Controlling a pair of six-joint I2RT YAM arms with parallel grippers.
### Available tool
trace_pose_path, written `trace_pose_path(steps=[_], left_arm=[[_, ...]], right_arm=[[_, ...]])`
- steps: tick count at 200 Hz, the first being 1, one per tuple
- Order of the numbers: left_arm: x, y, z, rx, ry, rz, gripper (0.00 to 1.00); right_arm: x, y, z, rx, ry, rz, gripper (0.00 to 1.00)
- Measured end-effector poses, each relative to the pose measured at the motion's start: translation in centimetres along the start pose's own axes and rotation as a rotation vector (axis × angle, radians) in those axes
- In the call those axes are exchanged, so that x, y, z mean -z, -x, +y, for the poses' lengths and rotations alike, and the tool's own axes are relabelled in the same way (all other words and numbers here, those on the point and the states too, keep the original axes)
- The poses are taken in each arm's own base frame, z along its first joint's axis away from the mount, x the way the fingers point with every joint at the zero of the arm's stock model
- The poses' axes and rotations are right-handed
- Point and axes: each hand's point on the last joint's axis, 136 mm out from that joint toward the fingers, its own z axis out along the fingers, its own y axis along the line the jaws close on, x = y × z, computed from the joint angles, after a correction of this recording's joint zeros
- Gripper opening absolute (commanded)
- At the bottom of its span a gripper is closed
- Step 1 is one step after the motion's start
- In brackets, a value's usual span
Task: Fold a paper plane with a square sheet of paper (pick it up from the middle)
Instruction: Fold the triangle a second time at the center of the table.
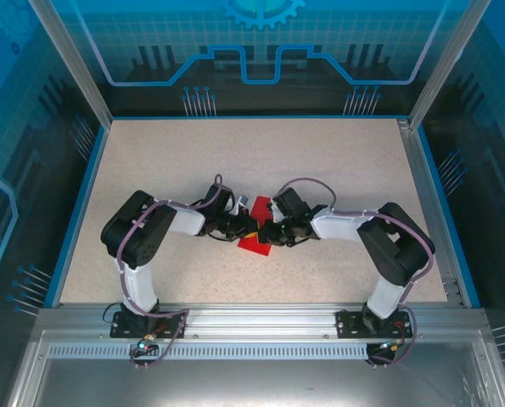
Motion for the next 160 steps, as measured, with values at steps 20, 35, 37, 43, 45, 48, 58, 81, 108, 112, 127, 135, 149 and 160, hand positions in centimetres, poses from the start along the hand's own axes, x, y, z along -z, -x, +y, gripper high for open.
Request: trace_pose_path(steps=[20, 35, 37, 43, 45, 48, 58, 81, 108, 112, 127, 135, 149, 160], left_arm=[[0.0, 0.0, 0.0, 0.000, 0.000, 0.000, 0.01], [0.0, 0.0, 0.0, 0.000, 0.001, 0.000, 0.01], [0.0, 0.0, 0.0, 0.000, 0.001, 0.000, 0.01], [0.0, 0.0, 0.0, 0.000, 0.001, 0.000, 0.02], [0.0, 0.0, 0.0, 0.000, 0.001, 0.000, 0.01], [0.0, 0.0, 0.0, 0.000, 0.001, 0.000, 0.01], [0.0, 0.0, 0.0, 0.000, 0.001, 0.000, 0.01], [0.0, 0.0, 0.1, 0.000, 0.001, 0.000, 0.01], [0.0, 0.0, 0.1, 0.000, 0.001, 0.000, 0.01], [0.0, 0.0, 0.1, 0.000, 0.001, 0.000, 0.01], [0.0, 0.0, 0.1, 0.000, 0.001, 0.000, 0.01], [0.0, 0.0, 0.1, 0.000, 0.001, 0.000, 0.01], [0.0, 0.0, 0.1, 0.000, 0.001, 0.000, 0.01], [0.0, 0.0, 0.1, 0.000, 0.001, 0.000, 0.01]], right_arm=[[-0.9, -0.2, -0.5, -0.022, -0.005, 0.026, 0.14], [-1.0, -0.2, -0.5, -0.035, 0.003, 0.031, 0.14], [-1.0, -0.2, -0.5, -0.037, 0.003, 0.031, 0.15], [-1.0, -0.2, -0.5, -0.039, 0.003, 0.032, 0.14], [-1.0, -0.2, -0.5, -0.040, 0.003, 0.032, 0.14], [-1.0, -0.2, -0.5, -0.042, 0.005, 0.033, 0.14], [-1.1, -0.3, -0.6, -0.046, 0.005, 0.034, 0.14], [-1.1, -0.3, -0.6, -0.047, 0.013, 0.030, 0.15], [-1.0, -0.4, -0.4, -0.045, 0.020, 0.033, 0.15], [-1.0, -0.4, -0.4, -0.045, 0.021, 0.032, 0.15], [-0.9, -0.6, -0.4, -0.043, 0.025, 0.032, 0.15], [-0.8, -0.8, -0.5, -0.043, 0.027, 0.036, 0.15], [-0.7, -1.1, -0.6, -0.043, 0.028, 0.036, 0.15], [-0.6, -1.2, -0.6, -0.042, 0.029, 0.035, 0.15]])
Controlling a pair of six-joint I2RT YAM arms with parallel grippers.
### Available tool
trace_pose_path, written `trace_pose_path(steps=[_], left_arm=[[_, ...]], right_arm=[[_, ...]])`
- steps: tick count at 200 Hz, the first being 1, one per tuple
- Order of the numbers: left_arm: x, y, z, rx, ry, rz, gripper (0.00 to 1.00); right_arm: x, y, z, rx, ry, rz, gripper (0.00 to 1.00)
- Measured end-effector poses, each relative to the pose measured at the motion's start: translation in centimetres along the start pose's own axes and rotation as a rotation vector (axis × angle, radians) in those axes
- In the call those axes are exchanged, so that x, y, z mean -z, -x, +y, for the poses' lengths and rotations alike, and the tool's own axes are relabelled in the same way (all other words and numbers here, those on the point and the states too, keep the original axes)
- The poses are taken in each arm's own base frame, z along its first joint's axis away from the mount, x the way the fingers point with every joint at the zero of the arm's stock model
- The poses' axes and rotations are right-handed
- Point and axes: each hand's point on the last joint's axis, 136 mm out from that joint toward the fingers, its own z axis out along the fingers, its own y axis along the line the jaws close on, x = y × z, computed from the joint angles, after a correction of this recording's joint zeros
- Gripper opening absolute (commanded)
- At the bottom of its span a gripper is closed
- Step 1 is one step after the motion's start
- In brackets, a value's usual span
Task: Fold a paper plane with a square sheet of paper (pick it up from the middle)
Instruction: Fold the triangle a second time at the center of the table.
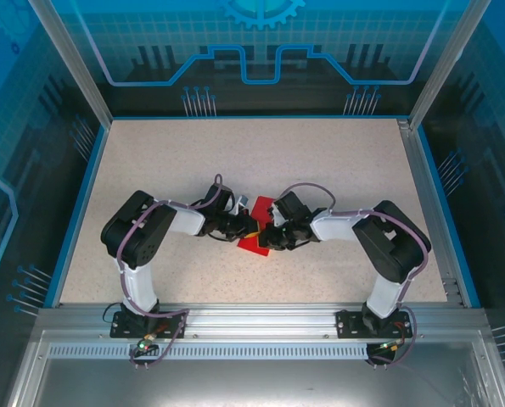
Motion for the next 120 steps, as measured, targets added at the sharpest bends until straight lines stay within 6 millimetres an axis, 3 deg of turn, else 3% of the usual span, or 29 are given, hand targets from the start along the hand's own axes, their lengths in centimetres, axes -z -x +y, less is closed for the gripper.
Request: trace_pose_path(steps=[85, 120], left_arm=[[0.0, 0.0, 0.0, 0.000, 0.000, 0.001, 0.01], [0.0, 0.0, 0.0, 0.000, 0.000, 0.000, 0.01]], right_arm=[[0.3, -1.1, -0.4, 0.001, -0.010, 0.005, 0.12], [1.3, -1.5, 0.0, 0.005, -0.021, 0.006, 0.08]])
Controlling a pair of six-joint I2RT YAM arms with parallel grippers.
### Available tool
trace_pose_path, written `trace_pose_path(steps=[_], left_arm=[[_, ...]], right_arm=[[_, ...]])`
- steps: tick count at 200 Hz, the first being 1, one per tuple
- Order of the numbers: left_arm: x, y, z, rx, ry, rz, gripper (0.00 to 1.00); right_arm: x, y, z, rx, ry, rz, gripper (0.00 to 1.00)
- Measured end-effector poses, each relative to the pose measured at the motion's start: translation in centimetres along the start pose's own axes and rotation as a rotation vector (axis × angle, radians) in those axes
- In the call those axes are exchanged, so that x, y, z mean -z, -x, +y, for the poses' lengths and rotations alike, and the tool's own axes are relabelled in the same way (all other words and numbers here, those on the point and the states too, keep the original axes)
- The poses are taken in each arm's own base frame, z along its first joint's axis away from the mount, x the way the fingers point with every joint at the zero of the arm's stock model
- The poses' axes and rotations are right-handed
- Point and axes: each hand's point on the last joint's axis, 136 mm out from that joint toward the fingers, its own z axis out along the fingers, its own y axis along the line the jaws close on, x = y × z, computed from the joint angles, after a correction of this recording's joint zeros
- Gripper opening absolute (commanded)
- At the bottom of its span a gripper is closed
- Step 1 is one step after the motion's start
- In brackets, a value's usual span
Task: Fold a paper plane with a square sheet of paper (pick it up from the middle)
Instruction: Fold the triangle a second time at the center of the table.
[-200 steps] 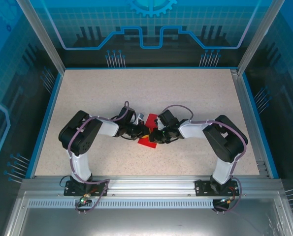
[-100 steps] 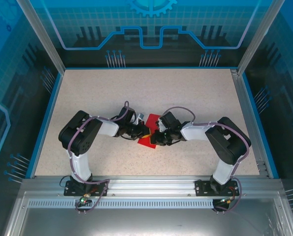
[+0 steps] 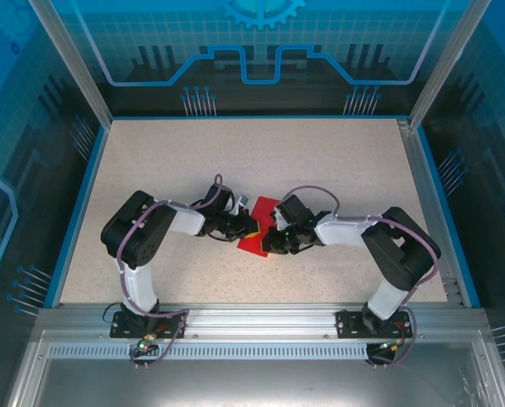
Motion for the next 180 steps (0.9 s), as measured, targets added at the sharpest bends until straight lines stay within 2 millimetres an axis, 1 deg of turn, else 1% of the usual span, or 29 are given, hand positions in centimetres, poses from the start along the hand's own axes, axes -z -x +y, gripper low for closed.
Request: trace_pose_path(steps=[23, 50, 90, 151, 180], left_arm=[[0.0, 0.0, 0.0, 0.000, 0.000, 0.000, 0.01], [0.0, 0.0, 0.0, 0.000, 0.000, 0.000, 0.02], [0.0, 0.0, 0.0, 0.000, 0.000, 0.000, 0.01], [0.0, 0.0, 0.0, 0.000, 0.000, 0.000, 0.01], [0.0, 0.0, 0.0, 0.000, 0.000, 0.000, 0.01]], right_arm=[[0.5, 0.3, 0.7, 0.012, 0.017, -0.016, 0.09], [0.4, 0.5, 1.0, 0.006, 0.027, -0.020, 0.08], [-1.3, -0.1, -0.1, -0.034, 0.014, 0.024, 0.08], [-1.3, -0.4, 0.0, -0.031, 0.050, 0.009, 0.10], [-1.1, -1.0, -0.2, -0.035, 0.041, 0.020, 0.10]])
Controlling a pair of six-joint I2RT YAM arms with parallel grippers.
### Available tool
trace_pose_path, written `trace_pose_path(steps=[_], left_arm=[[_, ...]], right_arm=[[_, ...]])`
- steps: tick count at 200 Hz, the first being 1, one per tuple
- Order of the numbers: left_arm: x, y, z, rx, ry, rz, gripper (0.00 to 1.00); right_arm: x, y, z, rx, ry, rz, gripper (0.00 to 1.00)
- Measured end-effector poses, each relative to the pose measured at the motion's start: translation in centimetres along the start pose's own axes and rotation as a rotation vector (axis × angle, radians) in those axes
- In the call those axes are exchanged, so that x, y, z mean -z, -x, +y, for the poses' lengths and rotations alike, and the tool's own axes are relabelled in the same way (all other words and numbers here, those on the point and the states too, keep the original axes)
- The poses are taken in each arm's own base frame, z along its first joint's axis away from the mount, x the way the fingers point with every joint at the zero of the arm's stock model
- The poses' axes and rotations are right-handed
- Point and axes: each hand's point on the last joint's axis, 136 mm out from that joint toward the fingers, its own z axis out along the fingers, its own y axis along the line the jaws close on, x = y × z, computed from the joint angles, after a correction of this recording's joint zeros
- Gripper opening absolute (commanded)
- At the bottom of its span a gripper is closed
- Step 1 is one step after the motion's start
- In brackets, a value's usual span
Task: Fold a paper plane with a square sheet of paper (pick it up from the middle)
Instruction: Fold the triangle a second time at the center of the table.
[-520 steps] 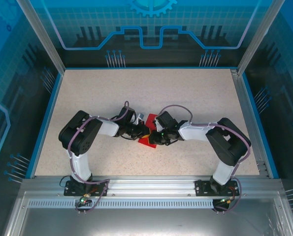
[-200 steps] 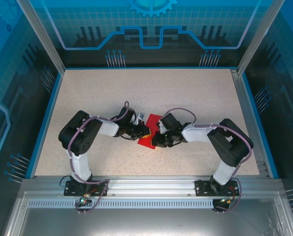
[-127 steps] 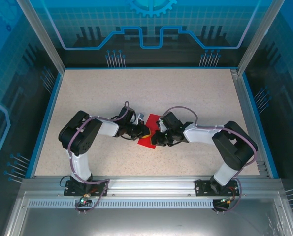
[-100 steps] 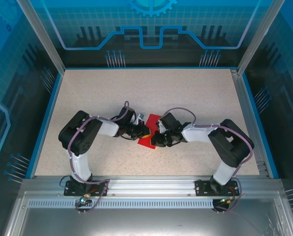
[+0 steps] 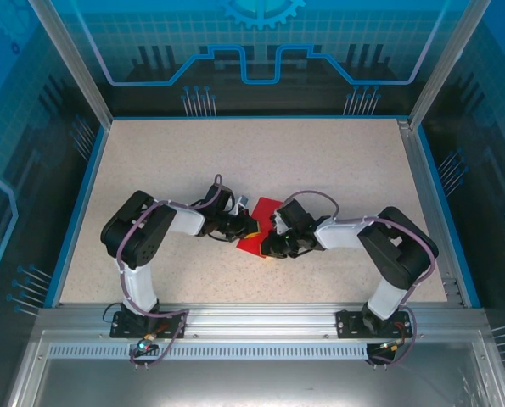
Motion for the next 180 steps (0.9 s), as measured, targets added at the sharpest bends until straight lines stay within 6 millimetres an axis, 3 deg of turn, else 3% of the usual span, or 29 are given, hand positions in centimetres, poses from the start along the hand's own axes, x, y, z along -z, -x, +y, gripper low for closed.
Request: trace_pose_path(steps=[180], left_arm=[[0.1, -0.1, 0.0, -0.002, -0.012, -0.010, 0.01]], right_arm=[[1.2, -2.2, -1.2, -0.008, 0.005, 0.005, 0.12]])
